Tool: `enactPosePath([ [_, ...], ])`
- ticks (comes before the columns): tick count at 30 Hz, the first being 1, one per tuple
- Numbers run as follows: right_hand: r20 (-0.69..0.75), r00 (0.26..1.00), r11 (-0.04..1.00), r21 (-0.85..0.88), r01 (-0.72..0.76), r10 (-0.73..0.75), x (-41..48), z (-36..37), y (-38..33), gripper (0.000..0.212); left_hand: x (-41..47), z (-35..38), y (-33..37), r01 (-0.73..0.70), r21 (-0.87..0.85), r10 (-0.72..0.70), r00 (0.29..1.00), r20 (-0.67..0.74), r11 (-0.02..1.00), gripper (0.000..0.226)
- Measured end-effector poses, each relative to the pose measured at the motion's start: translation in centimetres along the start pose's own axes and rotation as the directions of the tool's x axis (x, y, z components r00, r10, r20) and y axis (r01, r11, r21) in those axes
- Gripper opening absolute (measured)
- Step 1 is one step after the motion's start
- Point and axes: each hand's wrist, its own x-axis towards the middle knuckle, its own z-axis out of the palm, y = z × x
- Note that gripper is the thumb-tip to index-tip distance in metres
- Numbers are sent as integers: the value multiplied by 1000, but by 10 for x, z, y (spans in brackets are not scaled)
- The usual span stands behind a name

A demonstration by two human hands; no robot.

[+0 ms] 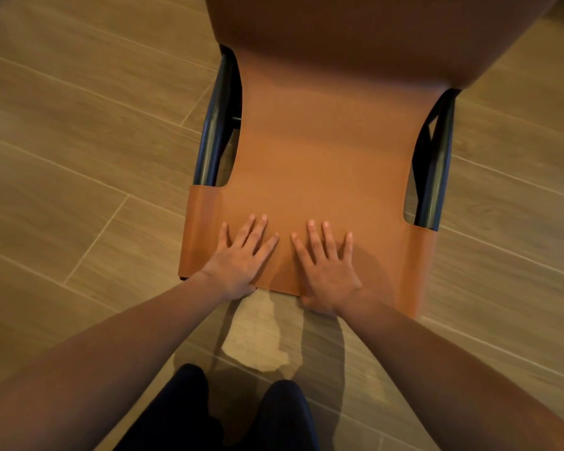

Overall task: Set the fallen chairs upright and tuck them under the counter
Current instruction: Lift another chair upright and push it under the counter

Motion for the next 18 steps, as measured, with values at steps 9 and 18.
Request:
enactPosePath([
  [9,53,996,997,-29,-67,68,-2,5,-24,96,0,9,18,57,141,-56,998,-15,988,83],
  [18,206,977,995,80,-66,48,-16,-17,-33,68,-8,-3,17,1,105,-9,997,80,995,98],
])
